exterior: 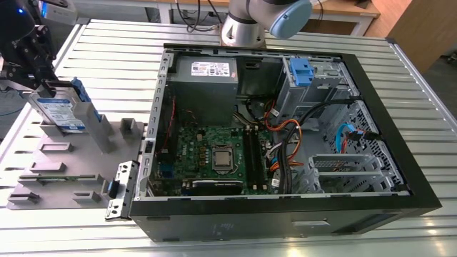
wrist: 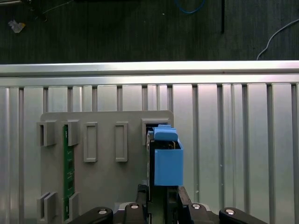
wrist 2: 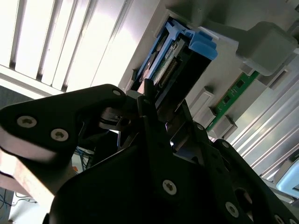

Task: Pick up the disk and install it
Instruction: 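Pick up the disk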

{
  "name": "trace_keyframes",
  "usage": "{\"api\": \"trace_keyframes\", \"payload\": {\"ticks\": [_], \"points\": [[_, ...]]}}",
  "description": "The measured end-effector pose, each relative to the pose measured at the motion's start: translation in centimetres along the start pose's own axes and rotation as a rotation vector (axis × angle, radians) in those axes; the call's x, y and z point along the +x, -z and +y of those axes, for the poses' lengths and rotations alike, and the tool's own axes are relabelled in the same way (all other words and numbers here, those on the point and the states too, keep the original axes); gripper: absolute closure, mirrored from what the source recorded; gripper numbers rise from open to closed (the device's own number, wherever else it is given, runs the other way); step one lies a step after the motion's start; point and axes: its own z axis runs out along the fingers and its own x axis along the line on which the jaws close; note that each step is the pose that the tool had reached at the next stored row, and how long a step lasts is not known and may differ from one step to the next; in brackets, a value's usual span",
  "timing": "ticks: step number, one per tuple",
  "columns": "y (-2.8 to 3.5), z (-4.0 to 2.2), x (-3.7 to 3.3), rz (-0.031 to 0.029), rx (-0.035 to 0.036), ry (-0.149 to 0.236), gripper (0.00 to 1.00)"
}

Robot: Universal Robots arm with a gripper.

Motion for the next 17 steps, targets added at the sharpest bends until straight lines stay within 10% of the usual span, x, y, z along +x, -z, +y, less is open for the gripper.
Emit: {"api": "trace_keyframes", "payload": {"ticks": [10,17], "points": [[0.33,0.00,0.00,0.0001,-0.0001,0.000,0.65],[2.09,0.00,-0.01,0.0000,0.0000,0.000,0.65]]}}
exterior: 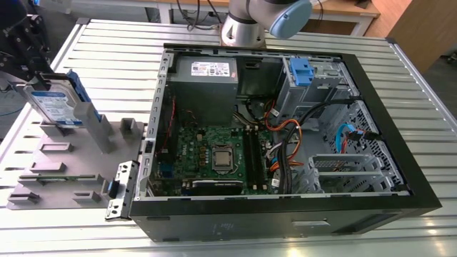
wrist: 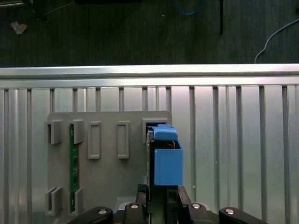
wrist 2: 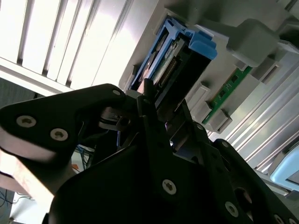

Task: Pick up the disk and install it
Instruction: 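Pick up the disk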

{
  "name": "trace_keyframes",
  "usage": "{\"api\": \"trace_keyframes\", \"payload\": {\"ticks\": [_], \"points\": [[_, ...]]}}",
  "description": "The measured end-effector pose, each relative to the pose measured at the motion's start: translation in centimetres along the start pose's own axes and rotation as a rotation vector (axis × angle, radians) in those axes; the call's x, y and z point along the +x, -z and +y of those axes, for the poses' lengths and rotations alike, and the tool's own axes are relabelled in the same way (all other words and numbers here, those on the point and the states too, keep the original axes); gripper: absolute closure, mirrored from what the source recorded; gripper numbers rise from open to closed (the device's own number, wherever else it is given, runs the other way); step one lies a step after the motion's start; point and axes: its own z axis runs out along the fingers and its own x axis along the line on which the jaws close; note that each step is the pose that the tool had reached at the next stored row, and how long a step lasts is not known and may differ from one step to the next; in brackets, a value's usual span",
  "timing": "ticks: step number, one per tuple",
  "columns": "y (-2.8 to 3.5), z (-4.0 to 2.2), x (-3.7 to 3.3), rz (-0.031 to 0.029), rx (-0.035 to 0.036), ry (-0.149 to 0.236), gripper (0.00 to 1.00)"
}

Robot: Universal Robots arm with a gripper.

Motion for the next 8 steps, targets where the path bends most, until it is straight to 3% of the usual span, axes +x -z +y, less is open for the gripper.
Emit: {"api": "trace_keyframes", "payload": {"ticks": [8], "points": [[2.04,0.00,-0.01,0.0000,-0.0001,0.000,0.65]]}}
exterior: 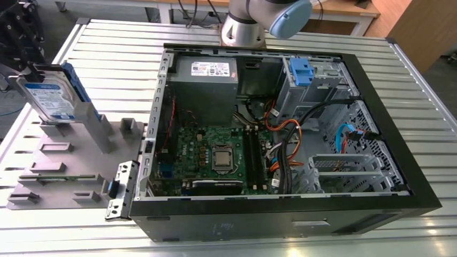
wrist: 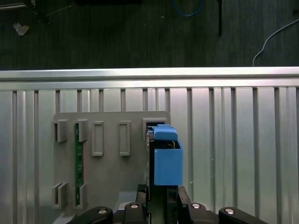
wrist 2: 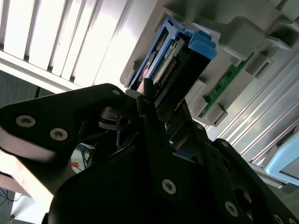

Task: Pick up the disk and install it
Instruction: 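Pick up the disk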

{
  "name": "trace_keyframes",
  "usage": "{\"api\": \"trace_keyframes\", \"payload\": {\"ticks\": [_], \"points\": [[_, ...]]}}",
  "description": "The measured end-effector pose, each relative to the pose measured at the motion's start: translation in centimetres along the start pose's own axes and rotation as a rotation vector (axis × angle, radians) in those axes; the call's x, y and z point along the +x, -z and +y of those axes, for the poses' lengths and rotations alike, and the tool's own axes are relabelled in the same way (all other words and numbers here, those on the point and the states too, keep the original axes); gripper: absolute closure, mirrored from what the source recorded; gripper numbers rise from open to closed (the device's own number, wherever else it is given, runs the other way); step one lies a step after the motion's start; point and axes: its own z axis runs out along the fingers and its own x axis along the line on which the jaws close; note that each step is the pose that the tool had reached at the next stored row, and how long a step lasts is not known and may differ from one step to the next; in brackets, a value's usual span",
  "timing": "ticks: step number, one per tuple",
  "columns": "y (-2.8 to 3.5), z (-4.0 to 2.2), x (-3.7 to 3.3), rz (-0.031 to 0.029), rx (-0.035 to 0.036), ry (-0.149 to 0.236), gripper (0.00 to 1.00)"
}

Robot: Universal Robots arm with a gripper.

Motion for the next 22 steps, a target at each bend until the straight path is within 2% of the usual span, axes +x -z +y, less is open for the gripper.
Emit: {"api": "trace_keyframes", "payload": {"ticks": [5,10,12,16,22], "points": [[1.11,0.00,0.00,0.0001,0.0000,0.000,0.65],[1.13,0.00,0.00,0.0000,0.0002,0.000,0.65],[1.33,0.00,0.00,0.0004,-0.0004,0.000,0.65],[2.29,0.00,-0.01,0.0004,-0.0001,0.000,0.65],[4.09,0.00,-0.01,0.0004,0.0000,0.000,0.65]]}}
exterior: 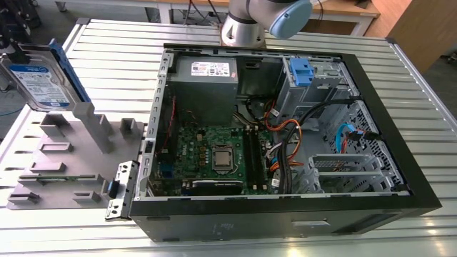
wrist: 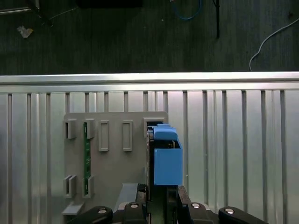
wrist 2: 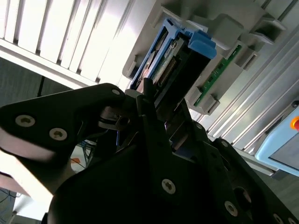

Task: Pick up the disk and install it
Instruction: 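Pick up the disk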

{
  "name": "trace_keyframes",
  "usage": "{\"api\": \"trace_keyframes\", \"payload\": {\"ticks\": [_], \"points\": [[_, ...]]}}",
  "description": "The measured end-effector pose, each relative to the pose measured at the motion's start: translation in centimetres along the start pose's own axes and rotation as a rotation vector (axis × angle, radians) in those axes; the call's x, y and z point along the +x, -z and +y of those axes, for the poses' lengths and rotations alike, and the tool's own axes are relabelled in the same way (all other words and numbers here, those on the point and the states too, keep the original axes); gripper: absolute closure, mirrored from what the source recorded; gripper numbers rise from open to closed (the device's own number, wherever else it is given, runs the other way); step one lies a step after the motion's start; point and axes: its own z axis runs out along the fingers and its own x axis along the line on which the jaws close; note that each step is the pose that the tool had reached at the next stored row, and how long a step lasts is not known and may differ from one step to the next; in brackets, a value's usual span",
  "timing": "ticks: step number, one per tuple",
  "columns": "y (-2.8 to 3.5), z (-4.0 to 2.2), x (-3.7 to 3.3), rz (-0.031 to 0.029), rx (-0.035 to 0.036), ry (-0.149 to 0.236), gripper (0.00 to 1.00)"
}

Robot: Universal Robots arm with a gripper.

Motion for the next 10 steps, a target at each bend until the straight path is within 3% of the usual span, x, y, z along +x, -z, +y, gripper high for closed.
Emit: {"api": "trace_keyframes", "payload": {"ticks": [5,10], "points": [[1.68,0.00,0.00,-0.0001,0.0001,0.000,0.65],[3.81,0.01,-0.01,0.0000,0.0000,0.000,0.65]]}}
